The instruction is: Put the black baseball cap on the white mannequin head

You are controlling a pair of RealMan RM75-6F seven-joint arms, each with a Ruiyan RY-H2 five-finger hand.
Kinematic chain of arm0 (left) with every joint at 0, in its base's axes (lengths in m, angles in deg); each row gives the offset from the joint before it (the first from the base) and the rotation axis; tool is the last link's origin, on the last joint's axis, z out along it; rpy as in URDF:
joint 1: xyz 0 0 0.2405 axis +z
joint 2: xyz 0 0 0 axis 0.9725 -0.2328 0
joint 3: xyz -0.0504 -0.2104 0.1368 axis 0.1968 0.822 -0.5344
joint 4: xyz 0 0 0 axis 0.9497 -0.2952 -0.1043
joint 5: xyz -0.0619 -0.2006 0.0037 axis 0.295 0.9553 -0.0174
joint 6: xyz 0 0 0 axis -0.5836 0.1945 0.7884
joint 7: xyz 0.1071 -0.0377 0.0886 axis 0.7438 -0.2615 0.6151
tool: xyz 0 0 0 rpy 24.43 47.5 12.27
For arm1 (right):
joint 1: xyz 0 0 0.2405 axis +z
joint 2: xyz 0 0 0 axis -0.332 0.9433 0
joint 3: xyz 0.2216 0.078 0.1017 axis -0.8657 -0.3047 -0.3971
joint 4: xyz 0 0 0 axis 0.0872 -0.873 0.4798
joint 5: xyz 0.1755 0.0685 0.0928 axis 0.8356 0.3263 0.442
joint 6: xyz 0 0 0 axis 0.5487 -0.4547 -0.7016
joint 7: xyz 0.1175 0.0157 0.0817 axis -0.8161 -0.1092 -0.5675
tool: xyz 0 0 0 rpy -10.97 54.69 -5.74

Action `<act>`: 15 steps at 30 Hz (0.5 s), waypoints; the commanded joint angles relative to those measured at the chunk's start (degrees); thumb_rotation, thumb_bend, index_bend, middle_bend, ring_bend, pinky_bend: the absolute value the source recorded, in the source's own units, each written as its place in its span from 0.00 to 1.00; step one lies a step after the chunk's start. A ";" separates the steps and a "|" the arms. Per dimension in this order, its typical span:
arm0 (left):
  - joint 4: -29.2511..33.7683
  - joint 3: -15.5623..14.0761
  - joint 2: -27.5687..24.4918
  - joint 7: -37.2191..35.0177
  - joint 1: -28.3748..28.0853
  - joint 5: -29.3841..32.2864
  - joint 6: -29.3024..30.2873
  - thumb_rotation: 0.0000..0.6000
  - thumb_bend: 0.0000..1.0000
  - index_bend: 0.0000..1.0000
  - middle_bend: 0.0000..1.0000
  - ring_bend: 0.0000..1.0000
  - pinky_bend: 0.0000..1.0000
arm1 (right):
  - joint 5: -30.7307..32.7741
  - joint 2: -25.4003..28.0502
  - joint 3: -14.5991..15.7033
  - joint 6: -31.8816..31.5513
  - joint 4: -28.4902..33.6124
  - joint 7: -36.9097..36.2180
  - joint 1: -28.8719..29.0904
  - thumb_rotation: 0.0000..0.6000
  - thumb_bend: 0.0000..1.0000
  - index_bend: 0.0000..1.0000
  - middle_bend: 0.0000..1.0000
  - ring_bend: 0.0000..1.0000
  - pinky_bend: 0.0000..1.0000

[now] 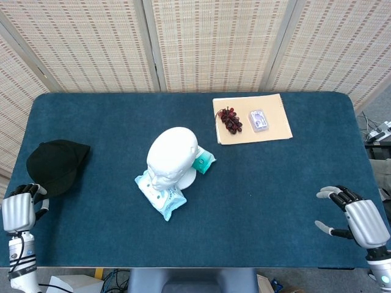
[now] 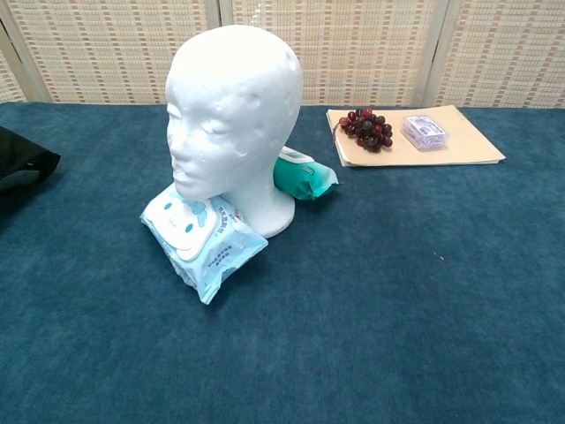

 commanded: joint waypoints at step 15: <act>-1.88 1.33 1.15 -2.46 -0.47 -0.32 2.69 1.00 0.36 0.66 0.52 0.37 0.47 | -0.23 0.14 0.03 -0.45 -0.01 -0.32 -0.19 1.00 0.04 0.35 0.32 0.26 0.43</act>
